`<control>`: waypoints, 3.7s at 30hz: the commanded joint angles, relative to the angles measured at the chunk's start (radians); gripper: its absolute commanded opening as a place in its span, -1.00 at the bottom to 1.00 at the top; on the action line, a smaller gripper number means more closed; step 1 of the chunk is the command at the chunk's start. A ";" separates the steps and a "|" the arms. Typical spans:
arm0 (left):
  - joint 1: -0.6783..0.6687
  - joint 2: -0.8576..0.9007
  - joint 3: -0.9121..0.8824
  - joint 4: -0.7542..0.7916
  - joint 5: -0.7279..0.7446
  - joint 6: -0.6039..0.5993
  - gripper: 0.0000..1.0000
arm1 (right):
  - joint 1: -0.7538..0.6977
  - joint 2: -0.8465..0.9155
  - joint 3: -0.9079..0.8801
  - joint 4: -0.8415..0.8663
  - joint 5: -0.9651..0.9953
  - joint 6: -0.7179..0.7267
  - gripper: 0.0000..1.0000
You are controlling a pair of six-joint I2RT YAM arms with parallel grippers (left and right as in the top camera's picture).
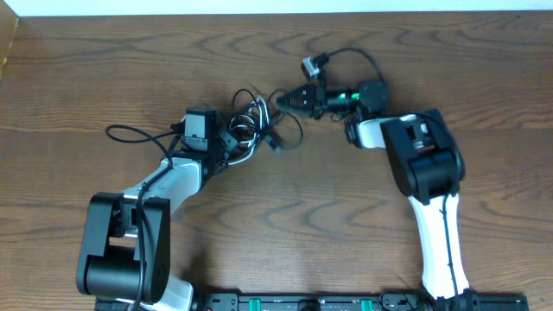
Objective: Untangle cables
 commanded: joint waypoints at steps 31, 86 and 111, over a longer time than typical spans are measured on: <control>0.064 0.076 -0.048 -0.060 -0.014 0.016 -0.78 | -0.223 -0.317 0.015 0.042 0.046 0.193 -0.97; 0.090 0.075 -0.047 -0.052 0.044 0.009 -0.82 | 0.142 -0.441 0.278 -2.299 0.854 -1.862 0.16; 0.090 0.075 -0.044 -0.052 0.042 0.024 -0.66 | 0.386 -0.364 0.258 -2.223 1.070 -2.391 -0.13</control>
